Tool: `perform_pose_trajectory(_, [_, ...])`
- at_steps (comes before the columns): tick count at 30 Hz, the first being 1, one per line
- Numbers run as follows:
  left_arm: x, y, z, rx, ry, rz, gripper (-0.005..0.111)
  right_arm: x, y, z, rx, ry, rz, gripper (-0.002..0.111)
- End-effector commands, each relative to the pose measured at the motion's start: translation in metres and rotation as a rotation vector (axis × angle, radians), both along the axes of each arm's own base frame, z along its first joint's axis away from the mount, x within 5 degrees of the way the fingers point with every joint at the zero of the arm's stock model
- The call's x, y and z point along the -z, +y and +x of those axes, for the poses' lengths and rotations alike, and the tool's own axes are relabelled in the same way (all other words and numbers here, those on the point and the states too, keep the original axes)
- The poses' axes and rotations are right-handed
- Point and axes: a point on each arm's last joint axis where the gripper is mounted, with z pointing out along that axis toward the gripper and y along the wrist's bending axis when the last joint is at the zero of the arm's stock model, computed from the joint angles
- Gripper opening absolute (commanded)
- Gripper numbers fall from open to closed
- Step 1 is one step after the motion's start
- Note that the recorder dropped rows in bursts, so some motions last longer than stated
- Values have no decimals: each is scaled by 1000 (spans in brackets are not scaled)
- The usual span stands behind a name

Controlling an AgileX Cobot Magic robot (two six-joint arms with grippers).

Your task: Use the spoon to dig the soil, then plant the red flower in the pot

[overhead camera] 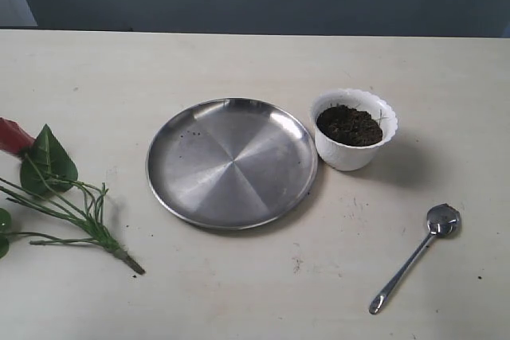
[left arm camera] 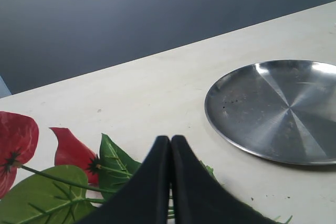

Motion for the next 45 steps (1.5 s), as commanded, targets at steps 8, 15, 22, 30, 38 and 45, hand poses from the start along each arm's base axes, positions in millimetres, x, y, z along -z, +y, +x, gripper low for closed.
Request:
perform_pose_trajectory(8, [-3,0,0,4,-16,-8,0,2,22,88,-219,1013,-492,13])
perform_pose_trajectory(15, [-3,0,0,4,-16,-8,0,61,48,130,-412,1315,-427,13])
perform_pose_trajectory(22, [-3,0,0,4,-16,-8,0,85,76,143,-431,1319,-393,14])
perform_pose_trajectory(30, [-3,0,0,4,-16,-8,0,106,79,145,-364,1460,-333,19])
perform_pose_trajectory(38, [-3,0,0,4,-16,-8,0,108,75,145,-304,1481,-349,44])
perform_pose_trajectory(45, [-3,0,0,4,-16,-8,0,108,69,147,-231,1479,-371,43])
